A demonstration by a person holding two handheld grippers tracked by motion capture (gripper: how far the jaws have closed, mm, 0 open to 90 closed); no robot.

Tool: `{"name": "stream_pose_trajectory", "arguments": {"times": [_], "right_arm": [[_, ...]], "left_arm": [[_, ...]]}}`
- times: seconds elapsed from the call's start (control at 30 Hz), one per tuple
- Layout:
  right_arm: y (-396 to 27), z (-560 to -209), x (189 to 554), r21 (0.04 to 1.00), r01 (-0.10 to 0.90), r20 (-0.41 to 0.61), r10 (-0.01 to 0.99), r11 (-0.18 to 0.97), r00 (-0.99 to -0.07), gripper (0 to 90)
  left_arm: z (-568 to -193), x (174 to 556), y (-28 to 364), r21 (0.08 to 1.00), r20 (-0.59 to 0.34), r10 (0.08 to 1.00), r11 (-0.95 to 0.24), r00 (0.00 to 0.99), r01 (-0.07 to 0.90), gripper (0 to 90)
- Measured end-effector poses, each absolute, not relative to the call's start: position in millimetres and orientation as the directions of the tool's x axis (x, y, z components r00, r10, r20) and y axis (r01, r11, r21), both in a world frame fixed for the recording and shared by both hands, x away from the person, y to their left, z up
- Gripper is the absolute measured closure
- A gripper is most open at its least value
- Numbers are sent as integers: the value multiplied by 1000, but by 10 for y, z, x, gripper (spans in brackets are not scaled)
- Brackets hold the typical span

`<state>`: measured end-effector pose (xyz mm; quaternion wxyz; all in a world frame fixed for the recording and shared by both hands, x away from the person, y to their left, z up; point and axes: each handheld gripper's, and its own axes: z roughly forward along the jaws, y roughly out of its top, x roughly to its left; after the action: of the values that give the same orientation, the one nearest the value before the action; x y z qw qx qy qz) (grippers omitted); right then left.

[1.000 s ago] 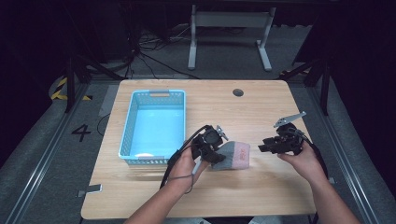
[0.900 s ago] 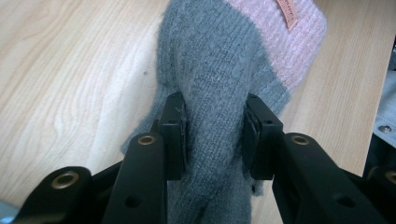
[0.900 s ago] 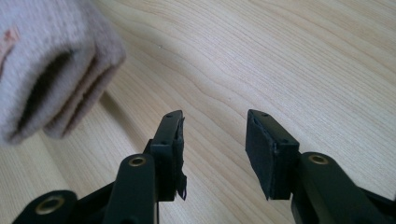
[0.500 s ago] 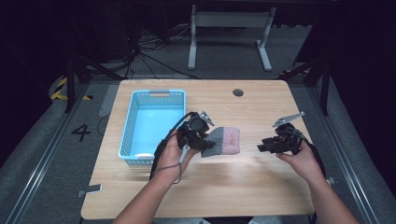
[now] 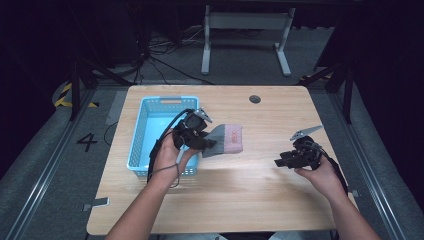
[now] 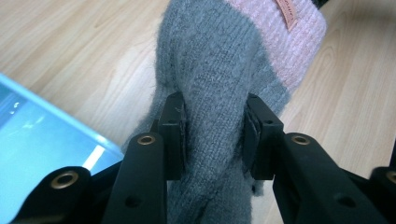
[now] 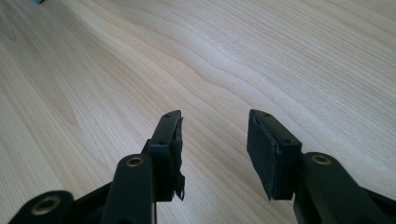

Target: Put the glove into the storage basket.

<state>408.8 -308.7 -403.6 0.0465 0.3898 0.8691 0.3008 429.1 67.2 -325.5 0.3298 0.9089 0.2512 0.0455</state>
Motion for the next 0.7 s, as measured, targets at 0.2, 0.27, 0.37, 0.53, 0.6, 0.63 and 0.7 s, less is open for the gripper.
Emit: {"name": "stream_pose_trajectory", "arguments": {"times": [0.2, 0.27, 0.37, 0.53, 0.6, 0.63, 0.7], "right_arm": [[-3097, -4043, 4076, 554, 658, 160, 710, 510, -685, 558], [-3098, -4047, 4078, 552, 658, 160, 709, 513, -687, 557], [-3095, -4050, 4087, 552, 657, 159, 708, 514, -688, 556], [-3059, -4041, 4109, 558, 646, 153, 700, 521, -698, 556], [-3041, -4046, 4120, 559, 640, 151, 695, 527, -703, 554], [-3033, -4046, 4121, 555, 644, 154, 696, 526, -701, 554], [-3017, -4056, 4131, 556, 639, 150, 692, 531, -706, 553]], "left_arm": [[-3225, 4366, 865, 637, -90, 527, -622, 845, 455, 655], [-3218, 4389, 929, 640, -90, 540, -613, 837, 464, 655], [-3207, 4436, 1025, 635, -86, 553, -611, 829, 473, 656], [-3186, 4527, 1177, 629, -105, 577, -593, 810, 504, 656], [-3175, 4561, 1235, 626, -106, 589, -586, 801, 514, 656], [-3173, 4577, 1264, 625, -107, 595, -582, 796, 520, 656], [-3183, 4606, 1325, 626, -106, 611, -572, 784, 530, 656]]}}
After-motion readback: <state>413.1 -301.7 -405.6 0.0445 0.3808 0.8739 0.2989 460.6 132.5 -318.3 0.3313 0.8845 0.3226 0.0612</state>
